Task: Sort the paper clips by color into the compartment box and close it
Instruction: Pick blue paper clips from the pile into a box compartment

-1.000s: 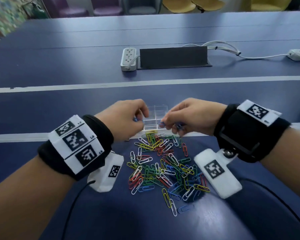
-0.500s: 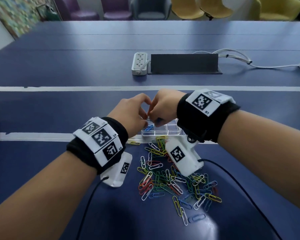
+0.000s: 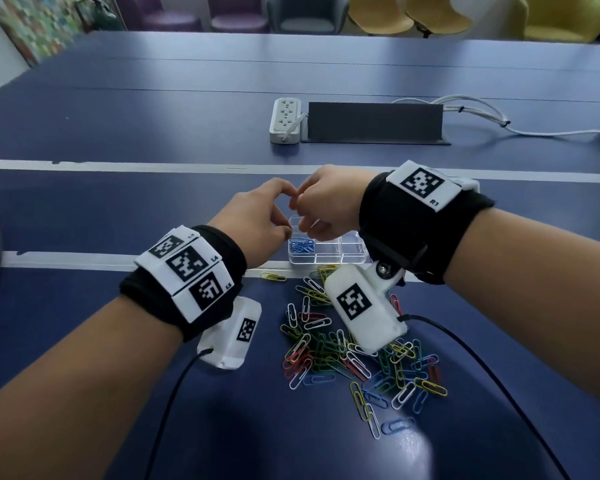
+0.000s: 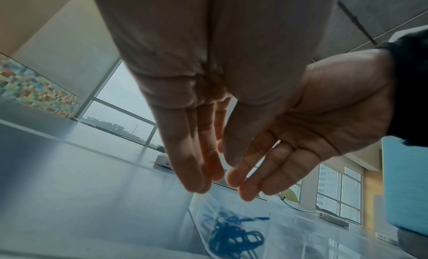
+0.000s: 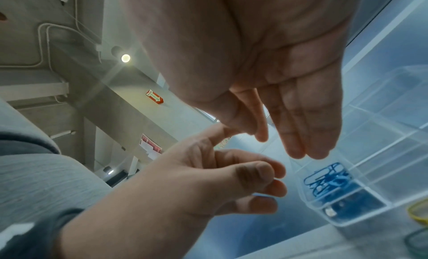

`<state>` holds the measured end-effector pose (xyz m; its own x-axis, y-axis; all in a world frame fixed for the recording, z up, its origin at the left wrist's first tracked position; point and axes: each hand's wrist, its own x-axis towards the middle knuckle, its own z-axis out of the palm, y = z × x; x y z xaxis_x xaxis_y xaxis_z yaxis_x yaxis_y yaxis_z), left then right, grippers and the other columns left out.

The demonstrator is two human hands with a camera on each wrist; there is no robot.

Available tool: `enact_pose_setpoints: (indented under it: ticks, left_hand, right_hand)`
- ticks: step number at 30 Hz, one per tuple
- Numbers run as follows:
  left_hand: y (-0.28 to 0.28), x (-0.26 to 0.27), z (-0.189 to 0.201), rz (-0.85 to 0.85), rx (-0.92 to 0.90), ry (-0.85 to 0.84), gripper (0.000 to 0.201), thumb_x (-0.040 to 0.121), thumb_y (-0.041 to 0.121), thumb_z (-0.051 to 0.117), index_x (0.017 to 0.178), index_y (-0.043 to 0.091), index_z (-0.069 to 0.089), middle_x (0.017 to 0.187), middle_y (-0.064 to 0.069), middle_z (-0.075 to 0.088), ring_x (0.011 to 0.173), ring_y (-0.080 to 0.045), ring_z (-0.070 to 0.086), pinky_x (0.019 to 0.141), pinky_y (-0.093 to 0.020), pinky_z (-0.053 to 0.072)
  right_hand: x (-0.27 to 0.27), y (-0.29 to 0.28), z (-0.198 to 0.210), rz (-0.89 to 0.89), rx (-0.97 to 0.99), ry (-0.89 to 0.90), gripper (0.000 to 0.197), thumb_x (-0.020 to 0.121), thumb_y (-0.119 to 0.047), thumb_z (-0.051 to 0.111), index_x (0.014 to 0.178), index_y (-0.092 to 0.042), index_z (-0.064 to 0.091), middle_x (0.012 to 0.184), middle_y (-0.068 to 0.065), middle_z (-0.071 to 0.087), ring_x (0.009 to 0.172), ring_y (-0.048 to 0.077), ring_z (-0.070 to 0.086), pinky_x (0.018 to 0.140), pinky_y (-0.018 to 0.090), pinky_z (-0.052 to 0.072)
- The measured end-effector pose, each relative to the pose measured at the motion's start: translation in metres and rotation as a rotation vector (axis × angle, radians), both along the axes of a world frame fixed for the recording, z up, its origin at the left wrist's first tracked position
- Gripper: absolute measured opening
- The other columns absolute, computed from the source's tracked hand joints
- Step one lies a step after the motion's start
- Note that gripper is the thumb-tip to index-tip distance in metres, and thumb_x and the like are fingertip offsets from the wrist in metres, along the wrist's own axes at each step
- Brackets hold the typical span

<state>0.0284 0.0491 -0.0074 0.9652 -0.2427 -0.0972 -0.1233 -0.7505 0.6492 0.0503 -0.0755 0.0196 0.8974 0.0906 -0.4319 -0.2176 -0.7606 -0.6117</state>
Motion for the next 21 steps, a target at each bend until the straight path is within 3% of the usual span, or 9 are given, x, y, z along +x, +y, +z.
enact_pose_setpoints:
  ticks: [4, 7, 9, 12, 14, 18, 21]
  left_hand:
    - [0.003, -0.005, 0.001, -0.004, 0.030, -0.018, 0.034, 0.086, 0.019, 0.060, 0.118, 0.024, 0.049, 0.082, 0.003, 0.066, 0.072, -0.014, 0.060, 0.071, -0.030, 0.050]
    - [0.002, -0.009, 0.000, -0.044, 0.158, -0.027, 0.021, 0.086, 0.027, 0.060, 0.106, 0.022, 0.057, 0.077, 0.005, 0.060, 0.075, -0.015, 0.057, 0.071, -0.025, 0.043]
    - [-0.002, -0.011, -0.001, -0.093, 0.275, -0.034, 0.020, 0.088, 0.028, 0.057, 0.106, 0.022, 0.062, 0.082, 0.005, 0.059, 0.081, -0.015, 0.053, 0.075, -0.022, 0.040]
    - [-0.008, -0.014, -0.001, -0.146, 0.390, -0.039, 0.027, 0.091, 0.026, 0.050, 0.116, 0.023, 0.061, 0.099, 0.000, 0.064, 0.097, -0.020, 0.055, 0.082, -0.025, 0.040]
    - [-0.008, -0.016, -0.001, -0.162, 0.415, -0.039, 0.030, 0.092, 0.026, 0.049, 0.121, 0.024, 0.058, 0.107, -0.002, 0.066, 0.104, -0.021, 0.056, 0.086, -0.026, 0.040]
    - [-0.006, -0.022, -0.001, -0.160, 0.386, -0.028, 0.031, 0.090, 0.029, 0.052, 0.120, 0.025, 0.057, 0.091, 0.002, 0.060, 0.086, -0.017, 0.051, 0.079, -0.025, 0.039]
    - [-0.006, -0.027, 0.000, -0.165, 0.356, -0.047, 0.028, 0.088, 0.030, 0.055, 0.115, 0.025, 0.057, 0.086, 0.003, 0.059, 0.082, -0.017, 0.051, 0.076, -0.025, 0.040]
  right_hand:
    - [-0.009, -0.008, 0.006, 0.014, 0.056, -0.076, 0.031, 0.086, -0.004, 0.049, 0.113, -0.005, 0.065, 0.094, 0.008, 0.068, 0.078, 0.022, 0.067, 0.074, 0.033, 0.060]
    - [-0.019, -0.014, 0.008, 0.169, -0.152, -0.148, 0.031, 0.086, -0.002, 0.048, 0.102, -0.015, 0.071, 0.080, -0.002, 0.067, 0.076, 0.017, 0.067, 0.082, 0.035, 0.058]
    - [-0.028, -0.013, 0.008, 0.259, -0.290, -0.152, 0.031, 0.088, -0.006, 0.047, 0.103, -0.015, 0.072, 0.083, -0.001, 0.066, 0.072, 0.017, 0.061, 0.079, 0.030, 0.055]
    - [-0.035, -0.012, 0.001, 0.344, -0.452, -0.164, 0.036, 0.089, -0.010, 0.041, 0.112, -0.015, 0.068, 0.111, 0.008, 0.068, 0.101, 0.026, 0.061, 0.087, 0.029, 0.051]
    - [-0.036, -0.012, -0.002, 0.360, -0.471, -0.149, 0.039, 0.090, -0.010, 0.039, 0.118, -0.016, 0.065, 0.122, 0.008, 0.064, 0.110, 0.027, 0.059, 0.094, 0.031, 0.049]
    - [-0.041, -0.016, 0.000, 0.444, -0.511, -0.129, 0.046, 0.091, -0.008, 0.035, 0.128, -0.024, 0.057, 0.133, 0.006, 0.056, 0.118, 0.027, 0.054, 0.100, 0.032, 0.046]
    - [-0.045, -0.018, 0.000, 0.469, -0.504, -0.182, 0.045, 0.091, -0.009, 0.036, 0.127, -0.027, 0.057, 0.132, 0.005, 0.057, 0.118, 0.027, 0.053, 0.100, 0.033, 0.045]
